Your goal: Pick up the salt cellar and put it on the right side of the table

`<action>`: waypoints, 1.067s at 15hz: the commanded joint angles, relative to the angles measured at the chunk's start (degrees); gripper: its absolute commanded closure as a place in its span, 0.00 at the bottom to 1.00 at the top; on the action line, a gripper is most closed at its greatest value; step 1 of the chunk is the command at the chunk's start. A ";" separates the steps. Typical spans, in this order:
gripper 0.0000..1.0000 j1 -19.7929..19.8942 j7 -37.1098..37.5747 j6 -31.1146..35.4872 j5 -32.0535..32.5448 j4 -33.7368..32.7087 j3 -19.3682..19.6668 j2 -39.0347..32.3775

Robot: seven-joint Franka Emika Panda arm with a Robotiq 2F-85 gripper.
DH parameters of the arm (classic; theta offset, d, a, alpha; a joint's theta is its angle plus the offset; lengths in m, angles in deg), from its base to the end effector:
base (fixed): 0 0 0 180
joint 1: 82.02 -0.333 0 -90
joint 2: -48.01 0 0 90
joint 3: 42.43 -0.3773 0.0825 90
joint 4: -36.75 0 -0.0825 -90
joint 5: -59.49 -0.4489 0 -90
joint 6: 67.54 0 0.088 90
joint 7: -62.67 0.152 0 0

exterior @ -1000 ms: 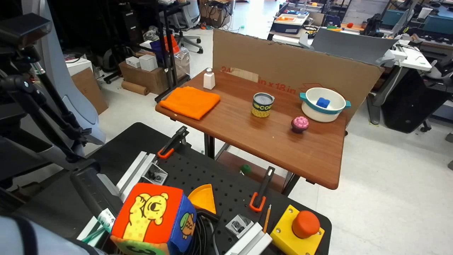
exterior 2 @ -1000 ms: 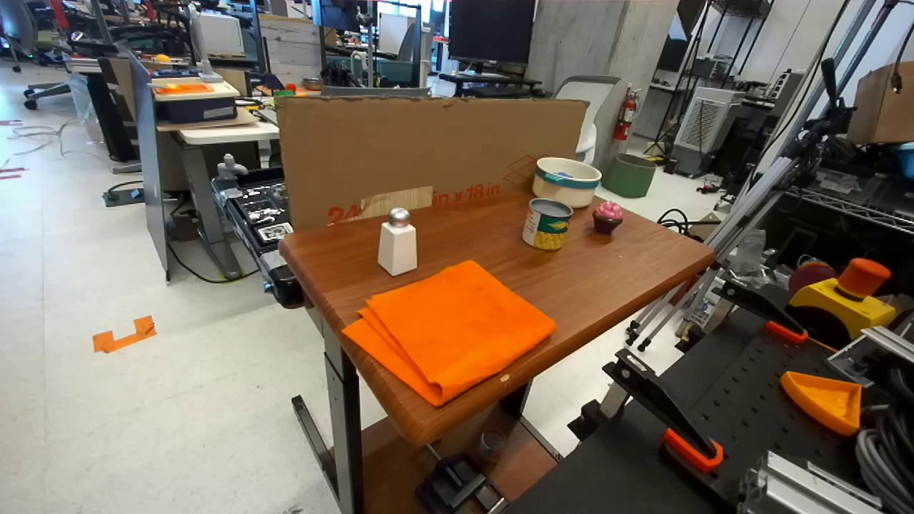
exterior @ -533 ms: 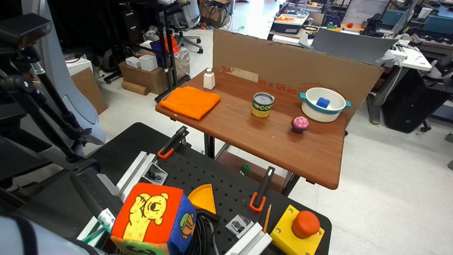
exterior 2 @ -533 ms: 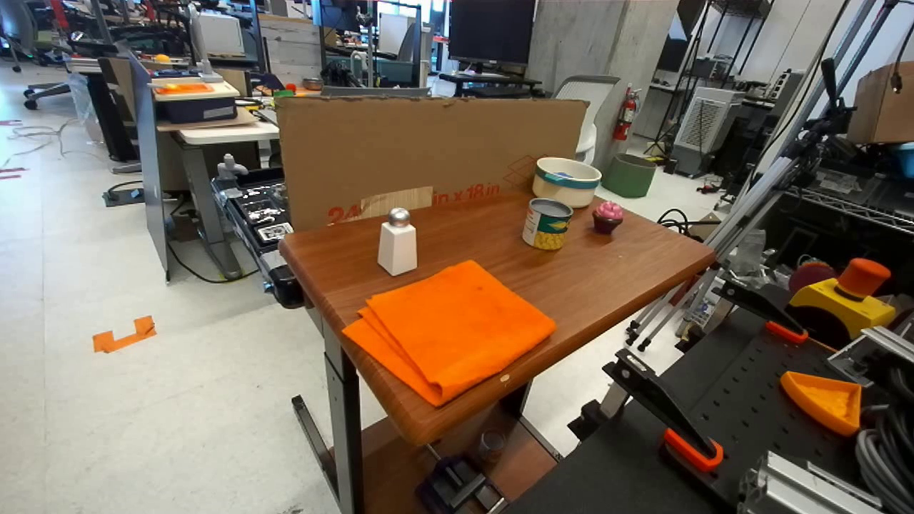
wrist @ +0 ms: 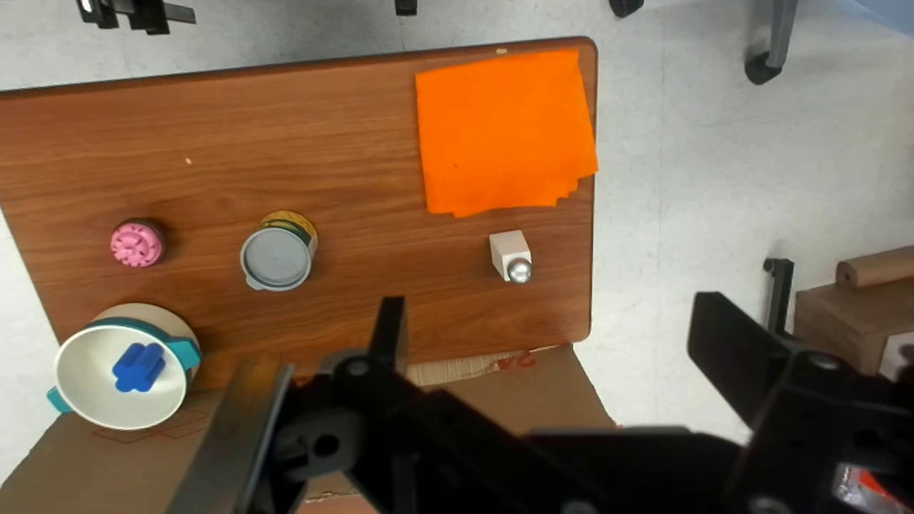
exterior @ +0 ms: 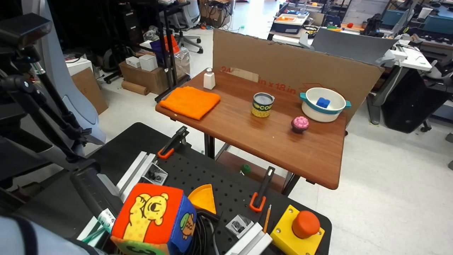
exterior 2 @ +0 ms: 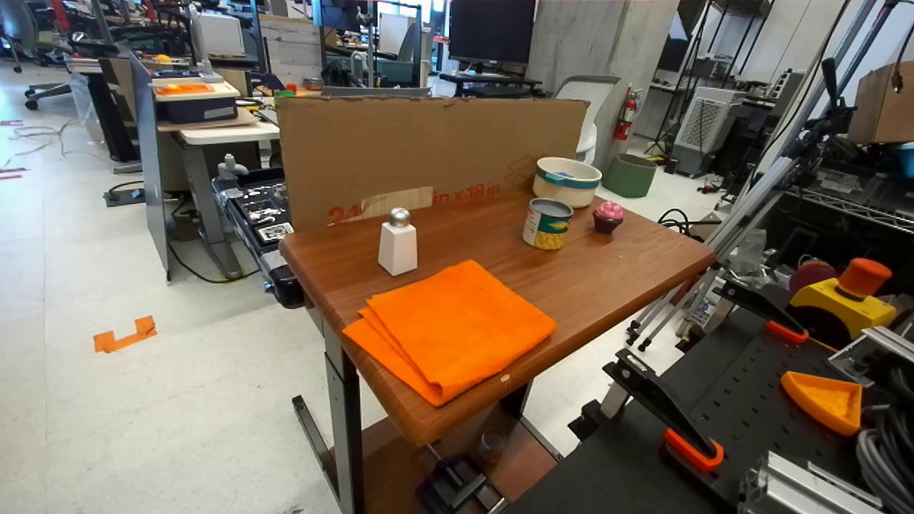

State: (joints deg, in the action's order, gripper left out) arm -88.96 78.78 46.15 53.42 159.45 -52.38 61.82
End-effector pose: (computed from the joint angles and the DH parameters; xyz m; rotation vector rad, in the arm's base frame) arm 0.5149 0.1725 0.5058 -3.0619 0.0434 -0.0943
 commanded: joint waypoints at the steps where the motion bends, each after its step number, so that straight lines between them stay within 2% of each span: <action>1: 0.00 -0.12 4.80 5.78 -0.33 -6.45 -1.04 -10.64; 5: 0.00 -1.09 10.15 8.79 2.56 -11.75 -0.48 -20.87; 12: 0.00 -5.92 18.30 6.60 12.94 -18.53 3.11 -34.83; 16: 0.00 -8.54 21.15 6.29 15.21 -21.69 5.29 -40.86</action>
State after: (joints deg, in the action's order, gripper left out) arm -95.03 97.39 54.63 66.91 142.33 -49.11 25.43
